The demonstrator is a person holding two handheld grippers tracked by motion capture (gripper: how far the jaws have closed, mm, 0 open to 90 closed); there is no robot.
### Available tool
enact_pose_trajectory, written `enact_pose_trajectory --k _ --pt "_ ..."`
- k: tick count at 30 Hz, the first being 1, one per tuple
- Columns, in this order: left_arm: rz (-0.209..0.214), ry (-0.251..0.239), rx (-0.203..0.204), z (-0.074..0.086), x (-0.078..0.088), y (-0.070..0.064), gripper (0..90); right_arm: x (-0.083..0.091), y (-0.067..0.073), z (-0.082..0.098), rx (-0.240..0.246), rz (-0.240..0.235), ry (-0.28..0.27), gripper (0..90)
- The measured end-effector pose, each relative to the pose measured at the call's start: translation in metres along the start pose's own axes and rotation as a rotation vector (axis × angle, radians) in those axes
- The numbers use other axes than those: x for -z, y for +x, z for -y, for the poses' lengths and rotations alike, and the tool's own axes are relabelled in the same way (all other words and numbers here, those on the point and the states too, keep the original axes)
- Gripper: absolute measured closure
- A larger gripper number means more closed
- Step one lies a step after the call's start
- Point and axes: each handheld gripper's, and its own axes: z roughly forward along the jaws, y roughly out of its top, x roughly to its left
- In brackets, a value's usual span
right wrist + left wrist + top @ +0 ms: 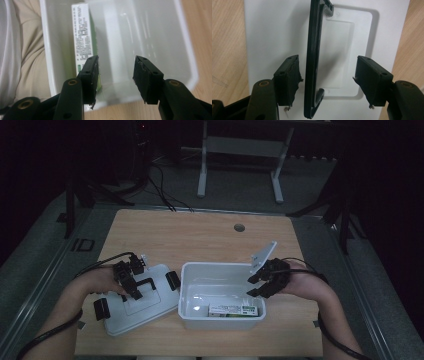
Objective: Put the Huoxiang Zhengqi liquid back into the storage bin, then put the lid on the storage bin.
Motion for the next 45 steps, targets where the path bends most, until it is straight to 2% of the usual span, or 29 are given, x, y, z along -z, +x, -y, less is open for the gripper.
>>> enact_pose_trajectory --k 5,7,11,14,16,17,18,22,24,29,31,34,36,39,41,45 --pt "0.007 -0.011 -0.012 0.001 0.001 -0.001 41.3 0.011 -0.008 0.018 -0.06 0.044 -0.048 48.9" --pt "0.005 -0.019 -0.015 0.001 0.002 -0.001 43.0 0.013 -0.011 0.027 -0.082 0.064 -0.07 43.1" --pt "0.004 -0.029 -0.015 0.002 0.003 0.0 46.7 0.016 -0.016 0.043 -0.131 0.093 -0.083 36.3" --pt "0.007 -0.036 -0.015 0.001 0.003 0.001 50.2 0.015 -0.02 0.056 -0.172 0.11 -0.1 29.5" --pt "0.03 -0.044 0.009 0.001 0.002 0.002 50.4 0.012 -0.023 0.063 -0.192 0.112 -0.095 23.6" --pt "0.03 -0.044 0.009 0.001 0.002 0.002 51.3 0.012 -0.023 0.063 -0.192 0.112 -0.095 23.6" --pt "0.035 -0.05 0.01 0.002 0.002 0.003 54.2 0.005 -0.027 0.074 -0.206 0.118 -0.092 17.8" --pt "0.02 -0.034 -0.011 0.002 -0.001 0.003 61.5 -0.007 -0.029 0.085 -0.204 0.127 -0.06 14.9" --pt "0.02 -0.028 -0.009 0.001 -0.002 0.003 63.7 -0.013 -0.03 0.091 -0.228 0.115 -0.049 14.9" --pt "0.009 -0.015 -0.022 0.001 -0.004 0.003 70.7 -0.031 -0.03 0.103 -0.249 0.102 -0.011 15.1" --pt "0.003 -0.011 -0.03 0.0 -0.005 0.003 74.0 -0.038 -0.029 0.108 -0.252 0.081 -0.001 15.1" --pt "0.009 -0.018 -0.036 0.0 -0.005 0.003 77.1 -0.047 -0.029 0.113 -0.261 0.094 0.012 15.0" --pt "0.019 -0.019 -0.036 0.0 -0.005 0.004 82.9 -0.051 -0.029 0.117 -0.266 0.104 0.021 15.0" --pt "0.024 -0.017 -0.046 0.001 -0.005 0.003 83.4 -0.057 -0.028 0.12 -0.271 0.101 0.031 15.0" --pt "0.037 -0.011 -0.038 0.001 -0.005 0.003 83.7 -0.059 -0.027 0.122 -0.275 0.098 0.033 15.0" --pt "0.034 -0.005 -0.04 0.003 -0.002 0.003 83.9 -0.059 -0.027 0.123 -0.283 0.095 0.026 15.0"
